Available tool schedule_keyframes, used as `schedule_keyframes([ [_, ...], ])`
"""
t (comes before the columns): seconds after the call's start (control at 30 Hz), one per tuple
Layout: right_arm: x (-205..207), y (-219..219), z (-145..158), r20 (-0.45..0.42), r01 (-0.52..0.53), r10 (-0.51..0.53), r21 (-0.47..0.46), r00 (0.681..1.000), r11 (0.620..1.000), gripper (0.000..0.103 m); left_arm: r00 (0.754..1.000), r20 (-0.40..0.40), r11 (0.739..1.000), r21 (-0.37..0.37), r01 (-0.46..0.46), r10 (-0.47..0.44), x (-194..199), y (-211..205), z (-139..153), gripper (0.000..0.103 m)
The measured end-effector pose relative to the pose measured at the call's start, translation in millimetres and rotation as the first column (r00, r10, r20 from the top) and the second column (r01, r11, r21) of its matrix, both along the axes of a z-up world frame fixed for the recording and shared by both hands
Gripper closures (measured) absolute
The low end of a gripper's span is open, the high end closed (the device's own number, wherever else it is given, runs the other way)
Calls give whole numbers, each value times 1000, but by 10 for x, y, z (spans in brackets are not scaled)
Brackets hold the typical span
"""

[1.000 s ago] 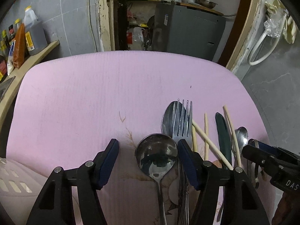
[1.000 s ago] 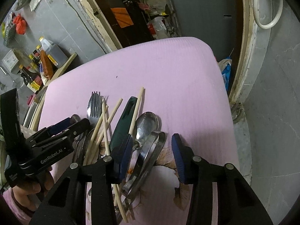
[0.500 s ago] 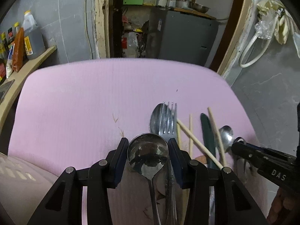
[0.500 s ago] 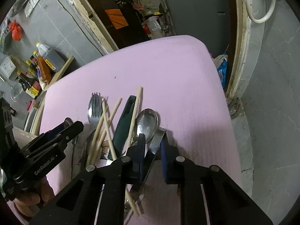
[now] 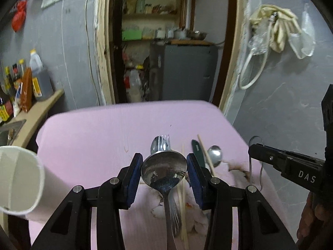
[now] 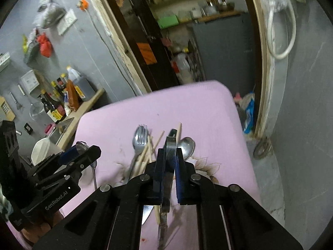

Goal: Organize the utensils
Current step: 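Close the left gripper on the spoon and lift it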

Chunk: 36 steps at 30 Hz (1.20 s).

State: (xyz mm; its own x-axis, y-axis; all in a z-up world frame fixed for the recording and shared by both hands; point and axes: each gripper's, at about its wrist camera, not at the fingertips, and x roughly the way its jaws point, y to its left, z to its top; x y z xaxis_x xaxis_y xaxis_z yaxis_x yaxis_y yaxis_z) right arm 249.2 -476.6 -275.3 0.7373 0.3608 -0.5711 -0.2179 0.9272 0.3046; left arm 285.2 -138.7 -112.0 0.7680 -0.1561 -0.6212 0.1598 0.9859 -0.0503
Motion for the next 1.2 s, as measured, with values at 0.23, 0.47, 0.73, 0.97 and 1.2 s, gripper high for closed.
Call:
schedule_keyframes([
  [0.23, -471, 57, 256, 97, 4, 0, -41, 995, 999, 96, 996, 65, 998, 0, 69, -69, -382, 38, 201, 62],
  [0.47, -809, 84, 319, 104, 16, -10, -57, 995, 998, 96, 984, 76, 987, 27, 160, -161, -746, 31, 301, 62],
  [0.73, -1090, 157, 291, 96, 51, -43, -82, 994, 995, 96, 968, 61, 968, 72, 240, -244, -1034, 64, 337, 62],
  [0.97, -1249, 217, 402, 131, 78, -66, -91, 989, 993, 96, 969, 95, 972, 76, 222, -229, -1134, 166, 395, 63],
  [1.2, -1325, 363, 586, 170, 57, -42, -82, 985, 995, 96, 977, 107, 983, 23, 183, -185, -1124, 345, 562, 63],
])
